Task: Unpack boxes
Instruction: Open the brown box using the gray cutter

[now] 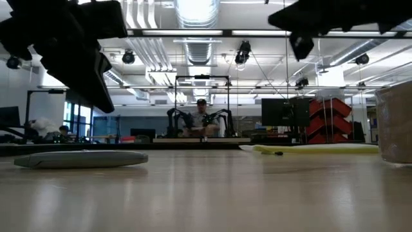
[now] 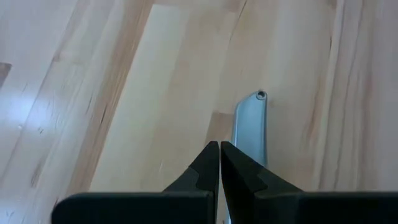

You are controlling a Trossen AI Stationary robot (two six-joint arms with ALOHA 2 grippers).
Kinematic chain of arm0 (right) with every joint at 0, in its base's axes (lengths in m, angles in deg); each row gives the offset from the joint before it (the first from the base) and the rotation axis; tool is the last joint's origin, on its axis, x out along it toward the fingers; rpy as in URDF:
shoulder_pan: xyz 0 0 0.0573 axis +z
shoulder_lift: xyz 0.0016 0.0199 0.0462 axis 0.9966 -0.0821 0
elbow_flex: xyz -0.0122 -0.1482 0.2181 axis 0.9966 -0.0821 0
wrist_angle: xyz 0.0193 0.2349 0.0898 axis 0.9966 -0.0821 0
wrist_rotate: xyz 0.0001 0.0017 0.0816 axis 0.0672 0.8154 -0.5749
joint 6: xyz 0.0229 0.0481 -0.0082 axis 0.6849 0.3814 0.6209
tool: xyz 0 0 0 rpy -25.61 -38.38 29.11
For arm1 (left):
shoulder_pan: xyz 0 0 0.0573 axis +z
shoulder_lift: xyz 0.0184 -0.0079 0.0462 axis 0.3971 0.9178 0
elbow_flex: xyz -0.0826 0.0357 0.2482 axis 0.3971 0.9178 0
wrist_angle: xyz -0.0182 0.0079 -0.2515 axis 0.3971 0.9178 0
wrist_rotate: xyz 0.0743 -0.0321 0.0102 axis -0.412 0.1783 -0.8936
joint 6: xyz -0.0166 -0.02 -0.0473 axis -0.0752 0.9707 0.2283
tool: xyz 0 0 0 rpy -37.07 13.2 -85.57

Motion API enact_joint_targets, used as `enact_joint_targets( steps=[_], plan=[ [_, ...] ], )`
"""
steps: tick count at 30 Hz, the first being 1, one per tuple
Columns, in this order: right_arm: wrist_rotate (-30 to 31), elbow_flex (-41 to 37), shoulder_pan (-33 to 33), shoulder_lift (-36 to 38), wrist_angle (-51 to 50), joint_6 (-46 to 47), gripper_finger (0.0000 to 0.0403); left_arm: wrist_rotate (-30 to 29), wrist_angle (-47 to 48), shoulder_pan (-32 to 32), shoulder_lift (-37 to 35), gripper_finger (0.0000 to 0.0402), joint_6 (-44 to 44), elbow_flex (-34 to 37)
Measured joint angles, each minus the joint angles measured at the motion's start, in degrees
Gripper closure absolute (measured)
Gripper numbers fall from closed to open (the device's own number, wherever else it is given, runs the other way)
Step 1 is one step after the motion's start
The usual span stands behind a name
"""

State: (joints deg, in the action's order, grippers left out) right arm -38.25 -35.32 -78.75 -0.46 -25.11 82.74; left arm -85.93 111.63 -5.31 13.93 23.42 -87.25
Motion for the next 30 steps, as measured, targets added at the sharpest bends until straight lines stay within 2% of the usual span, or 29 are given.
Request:
enact_joint_targets(
  steps=[8, 13, 17, 21, 23, 26, 30],
  plan=[
    [0.6, 11.1, 6.1, -23.9, 3.4, -0.2, 0.0391, 5.2, 5.5, -2.0, -6.8, 0.0401, 5.8, 0.0],
    [0.3, 19.6, 6.6, -38.3, 3.9, -0.2, 0.0328, 10.9, 7.1, -2.5, -10.6, 0.0401, 11.8, 0.8],
    [0.6, 25.1, 6.6, -48.9, 11.9, -3.1, 0.0275, 13.9, 7.0, -3.3, -10.6, 0.0394, 14.4, 3.5],
    [0.6, 30.0, 6.6, -57.6, 15.6, -7.2, 0.0244, 14.1, 4.8, -4.4, -9.9, 0.0360, 18.2, 6.9],
    [0.6, 32.4, 6.6, -61.0, 15.4, -8.8, 0.0236, 14.0, 0.0, -5.0, -9.4, 0.0336, 19.1, 8.7],
    [0.6, 35.8, 6.3, -64.7, 15.5, -8.6, 0.0228, 14.1, -5.0, -5.8, -9.1, 0.0294, 18.4, 10.2],
    [0.4, 40.0, 6.2, -68.0, 14.8, -6.9, 0.0228, 13.4, -5.1, -5.7, -9.0, 0.0236, 18.3, 11.5]
  ],
)
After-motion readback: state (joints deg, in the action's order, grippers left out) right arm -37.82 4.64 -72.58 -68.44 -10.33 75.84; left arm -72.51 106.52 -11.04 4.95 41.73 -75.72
